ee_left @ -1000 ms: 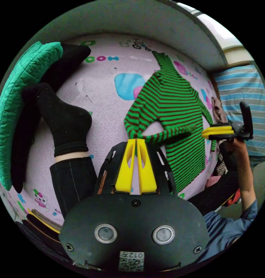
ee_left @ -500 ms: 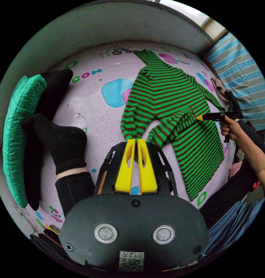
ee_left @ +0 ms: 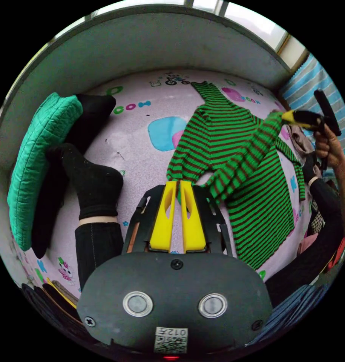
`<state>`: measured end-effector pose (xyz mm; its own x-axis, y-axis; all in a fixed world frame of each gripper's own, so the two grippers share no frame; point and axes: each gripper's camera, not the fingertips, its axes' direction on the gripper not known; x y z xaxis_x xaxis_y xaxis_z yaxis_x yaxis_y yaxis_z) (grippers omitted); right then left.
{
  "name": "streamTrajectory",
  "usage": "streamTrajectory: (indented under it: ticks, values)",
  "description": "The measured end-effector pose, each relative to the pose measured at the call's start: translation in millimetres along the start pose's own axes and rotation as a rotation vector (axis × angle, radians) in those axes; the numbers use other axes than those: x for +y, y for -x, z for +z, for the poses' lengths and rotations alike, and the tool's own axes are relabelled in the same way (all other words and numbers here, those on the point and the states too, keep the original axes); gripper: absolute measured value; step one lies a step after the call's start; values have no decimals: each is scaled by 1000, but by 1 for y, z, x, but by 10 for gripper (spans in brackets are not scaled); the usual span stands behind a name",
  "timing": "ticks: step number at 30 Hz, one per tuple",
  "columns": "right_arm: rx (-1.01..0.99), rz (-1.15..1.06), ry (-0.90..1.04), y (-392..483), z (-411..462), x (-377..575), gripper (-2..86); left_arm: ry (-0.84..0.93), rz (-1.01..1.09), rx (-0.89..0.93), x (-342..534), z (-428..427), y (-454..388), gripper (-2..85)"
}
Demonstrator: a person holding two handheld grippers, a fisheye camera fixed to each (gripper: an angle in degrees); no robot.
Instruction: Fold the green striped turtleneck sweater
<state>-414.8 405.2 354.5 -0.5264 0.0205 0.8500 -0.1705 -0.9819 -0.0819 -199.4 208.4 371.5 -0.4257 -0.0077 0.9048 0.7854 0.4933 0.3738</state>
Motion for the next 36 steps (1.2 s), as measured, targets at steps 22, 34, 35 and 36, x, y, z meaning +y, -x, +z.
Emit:
streamTrajectory:
  ticks: [22, 34, 35, 36]
  values:
    - [281, 149, -95, -91, -132, 25, -4, 9, 20, 18, -86, 36, -86, 6]
    - [453, 275, 81, -166, -109, 33, -3, 180, 146, -101, -142, 81, -137, 2]
    - [449, 280, 81, -170, -109, 33, -3, 187, 154, -90, -146, 79, -138, 3]
    - [447, 282, 75, -171, -111, 32, -3, 184, 147, -81, -149, 73, -139, 3]
